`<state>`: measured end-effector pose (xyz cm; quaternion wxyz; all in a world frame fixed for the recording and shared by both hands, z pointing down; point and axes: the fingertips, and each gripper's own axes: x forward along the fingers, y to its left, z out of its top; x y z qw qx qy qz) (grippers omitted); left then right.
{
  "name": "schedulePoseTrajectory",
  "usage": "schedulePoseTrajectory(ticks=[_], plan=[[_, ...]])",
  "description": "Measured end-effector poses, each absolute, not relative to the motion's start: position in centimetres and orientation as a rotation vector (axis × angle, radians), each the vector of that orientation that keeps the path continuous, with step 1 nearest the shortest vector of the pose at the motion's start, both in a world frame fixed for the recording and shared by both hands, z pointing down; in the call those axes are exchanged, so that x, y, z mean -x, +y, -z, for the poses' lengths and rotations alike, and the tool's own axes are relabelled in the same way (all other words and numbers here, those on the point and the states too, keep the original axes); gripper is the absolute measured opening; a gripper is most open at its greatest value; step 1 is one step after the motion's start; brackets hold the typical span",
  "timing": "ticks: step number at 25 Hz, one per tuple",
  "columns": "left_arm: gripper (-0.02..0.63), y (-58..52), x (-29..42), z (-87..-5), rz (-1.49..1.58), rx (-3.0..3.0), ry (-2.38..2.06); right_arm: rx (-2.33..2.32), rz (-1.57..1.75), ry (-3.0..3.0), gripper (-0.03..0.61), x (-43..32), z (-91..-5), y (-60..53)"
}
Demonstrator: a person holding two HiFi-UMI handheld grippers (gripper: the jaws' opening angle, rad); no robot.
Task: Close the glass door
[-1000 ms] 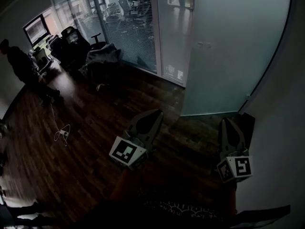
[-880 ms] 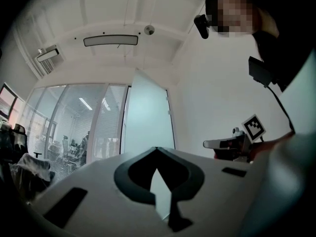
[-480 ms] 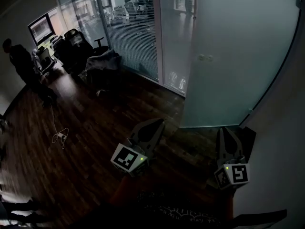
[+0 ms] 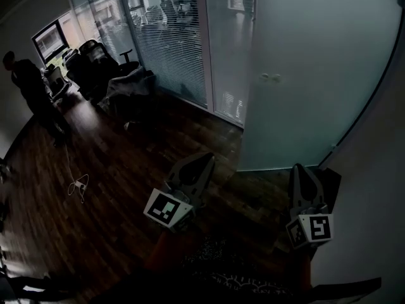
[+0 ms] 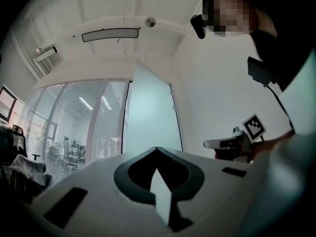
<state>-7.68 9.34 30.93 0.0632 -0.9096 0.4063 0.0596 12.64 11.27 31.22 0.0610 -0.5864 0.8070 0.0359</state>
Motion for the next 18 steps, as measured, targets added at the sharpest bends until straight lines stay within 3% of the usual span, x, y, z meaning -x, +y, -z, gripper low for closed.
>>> schedulePoseTrajectory(ticks=[18], plan=[[0.002,-7.4,6.8,-30.2,-0.202,2.796,1.110,1.846,-0.122,2.397,0.003,-12.9,-30.6,-4.3]])
